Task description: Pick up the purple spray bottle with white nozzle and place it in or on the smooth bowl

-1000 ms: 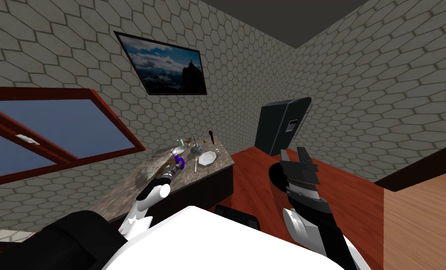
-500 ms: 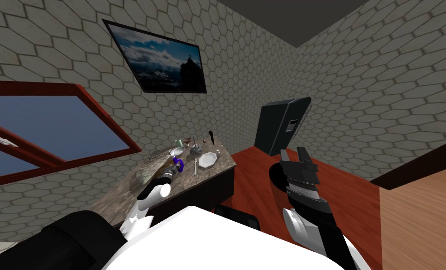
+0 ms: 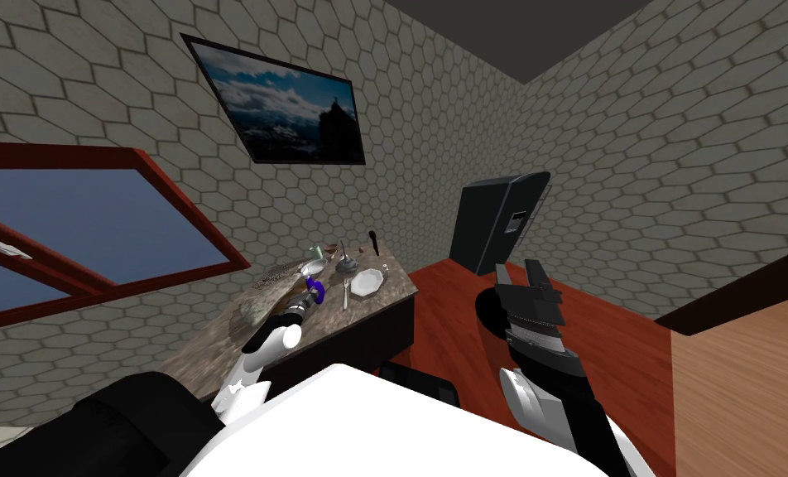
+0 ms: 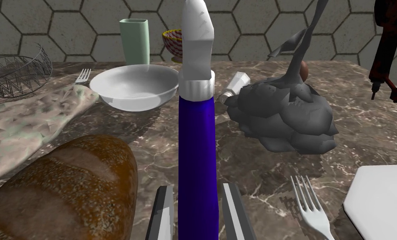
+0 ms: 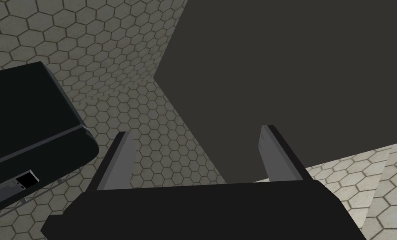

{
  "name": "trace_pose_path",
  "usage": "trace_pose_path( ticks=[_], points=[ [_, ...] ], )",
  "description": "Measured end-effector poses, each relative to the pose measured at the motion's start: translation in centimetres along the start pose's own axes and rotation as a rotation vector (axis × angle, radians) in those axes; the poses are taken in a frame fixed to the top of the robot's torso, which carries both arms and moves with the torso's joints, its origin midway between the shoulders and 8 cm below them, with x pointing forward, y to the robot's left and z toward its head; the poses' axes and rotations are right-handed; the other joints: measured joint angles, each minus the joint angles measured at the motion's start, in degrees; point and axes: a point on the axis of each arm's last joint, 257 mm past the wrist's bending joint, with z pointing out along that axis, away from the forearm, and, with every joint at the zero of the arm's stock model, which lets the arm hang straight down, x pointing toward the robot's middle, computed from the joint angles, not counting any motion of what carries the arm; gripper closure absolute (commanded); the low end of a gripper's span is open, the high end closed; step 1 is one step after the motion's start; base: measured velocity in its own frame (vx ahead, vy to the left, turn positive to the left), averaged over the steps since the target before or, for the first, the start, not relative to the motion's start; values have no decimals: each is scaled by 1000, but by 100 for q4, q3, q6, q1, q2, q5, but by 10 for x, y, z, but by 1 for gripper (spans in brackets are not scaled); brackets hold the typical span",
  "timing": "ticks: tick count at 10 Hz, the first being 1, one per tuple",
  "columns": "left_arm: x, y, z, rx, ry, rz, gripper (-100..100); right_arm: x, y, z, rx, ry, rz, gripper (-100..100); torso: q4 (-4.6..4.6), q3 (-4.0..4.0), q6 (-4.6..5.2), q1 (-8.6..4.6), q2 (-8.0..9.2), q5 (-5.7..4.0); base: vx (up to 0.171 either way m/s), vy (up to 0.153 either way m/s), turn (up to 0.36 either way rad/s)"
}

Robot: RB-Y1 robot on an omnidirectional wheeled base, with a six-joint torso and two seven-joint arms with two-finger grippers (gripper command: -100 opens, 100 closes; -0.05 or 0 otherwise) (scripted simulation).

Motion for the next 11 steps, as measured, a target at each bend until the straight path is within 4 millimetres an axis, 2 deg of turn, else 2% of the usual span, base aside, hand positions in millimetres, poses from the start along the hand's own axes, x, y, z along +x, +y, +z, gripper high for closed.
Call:
trace_pose_path(
  ticks=[1, 2, 5, 8, 11],
  points=[
    [0, 0, 0, 0, 0, 0, 0, 0, 0, 0, 0, 0, 0, 0, 0, 0, 0, 0, 0, 0, 0, 0, 0],
    [0, 0, 0, 0, 0, 0, 100, 0, 0, 0, 0, 0, 0, 0, 0, 0, 0, -1, 0, 0, -105, -2, -175],
    [1, -18, -1, 36, 1, 4, 100, 0, 0, 0, 0, 0, 0, 0, -3, 38, -13, 14, 86, 34, -221, 26, -212],
    [-4, -58, 0, 104, -30, 18, 100, 0, 0, 0, 0, 0, 0, 0, -8, 34, -39, 105, 79, 52, -142, 131, -195],
    [-4, -96, -1, 169, -48, 36, 100, 0, 0, 0, 0, 0, 0, 0, -12, 27, -51, 124, 69, 49, -125, 116, -239]
  ],
)
